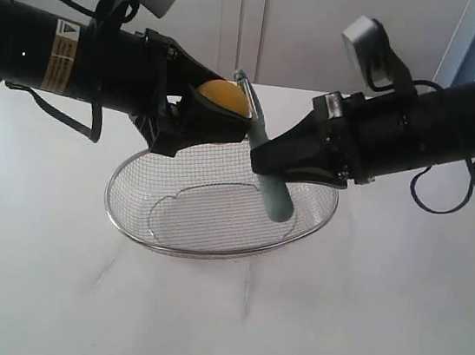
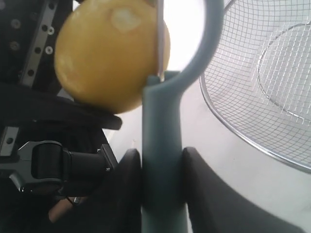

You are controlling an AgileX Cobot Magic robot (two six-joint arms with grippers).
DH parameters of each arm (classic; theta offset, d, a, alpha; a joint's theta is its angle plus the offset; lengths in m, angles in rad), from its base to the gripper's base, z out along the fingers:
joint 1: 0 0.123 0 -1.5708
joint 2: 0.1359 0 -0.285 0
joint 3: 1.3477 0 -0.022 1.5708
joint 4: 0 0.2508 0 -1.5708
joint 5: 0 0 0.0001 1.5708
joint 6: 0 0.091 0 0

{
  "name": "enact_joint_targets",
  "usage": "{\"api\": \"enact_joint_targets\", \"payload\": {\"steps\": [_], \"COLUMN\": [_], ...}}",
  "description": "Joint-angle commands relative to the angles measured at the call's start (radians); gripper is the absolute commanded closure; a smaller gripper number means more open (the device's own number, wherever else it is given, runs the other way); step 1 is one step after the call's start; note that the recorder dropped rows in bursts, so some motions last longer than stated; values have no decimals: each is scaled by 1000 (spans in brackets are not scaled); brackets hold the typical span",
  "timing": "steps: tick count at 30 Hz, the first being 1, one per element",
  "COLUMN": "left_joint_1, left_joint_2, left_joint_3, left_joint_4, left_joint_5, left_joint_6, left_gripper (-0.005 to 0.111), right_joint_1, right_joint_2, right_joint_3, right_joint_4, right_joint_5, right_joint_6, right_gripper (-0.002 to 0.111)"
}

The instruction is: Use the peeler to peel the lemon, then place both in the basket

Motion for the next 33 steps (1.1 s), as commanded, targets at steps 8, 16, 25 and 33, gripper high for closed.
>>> {"api": "enact_joint_targets", "payload": {"steps": [8,16,25,33], "left_joint_1": [4,4,4,4], "left_joint_2": [-16,-16,-16,-16], "left_joint_3": [1,1,1,1], "left_joint_4": [-8,-8,-8,-8], "left_joint_5": [-6,-6,-6,-6], "left_joint_6": [-1,-1,3,3], "left_gripper": [107,107,107,107], "right_joint_1": [1,1,1,1], "right_joint_2": [-74,-63,32,46], "right_joint_3": [3,3,3,3], "right_joint_4": [27,-15,-17,21], "right_joint_5": [-2,-48,-44,23], "right_joint_6": [-22,-16,-7,8], "right_gripper": [108,108,108,108]}}
